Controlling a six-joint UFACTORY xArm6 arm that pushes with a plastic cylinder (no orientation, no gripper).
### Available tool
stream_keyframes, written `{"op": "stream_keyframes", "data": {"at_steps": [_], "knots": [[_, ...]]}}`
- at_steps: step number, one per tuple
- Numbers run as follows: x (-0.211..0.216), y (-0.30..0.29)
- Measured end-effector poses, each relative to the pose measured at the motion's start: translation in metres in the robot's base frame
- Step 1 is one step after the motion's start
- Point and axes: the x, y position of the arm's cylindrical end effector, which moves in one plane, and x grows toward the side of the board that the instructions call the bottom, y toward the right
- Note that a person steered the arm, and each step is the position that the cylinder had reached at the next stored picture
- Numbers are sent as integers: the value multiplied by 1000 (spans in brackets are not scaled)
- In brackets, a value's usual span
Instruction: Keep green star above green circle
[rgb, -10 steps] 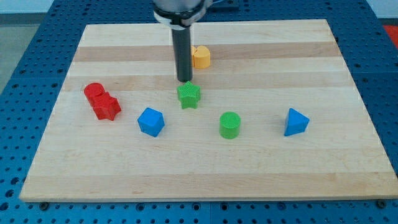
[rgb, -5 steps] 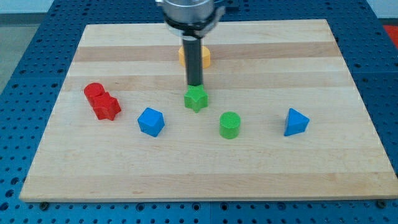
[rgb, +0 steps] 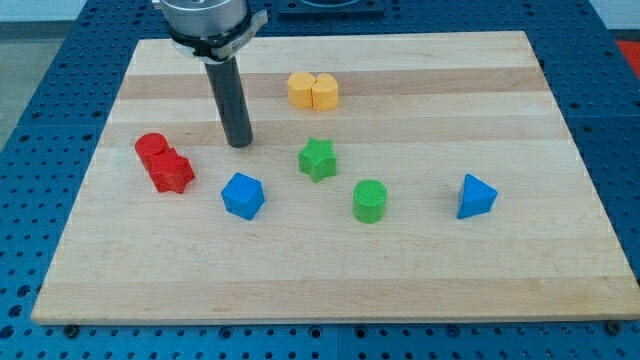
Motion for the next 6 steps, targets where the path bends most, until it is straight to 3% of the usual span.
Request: {"op": "stream_keyframes", "data": {"at_steps": [3, 5, 6], "knots": [[25, 122], [29, 143], [-1, 142]]}}
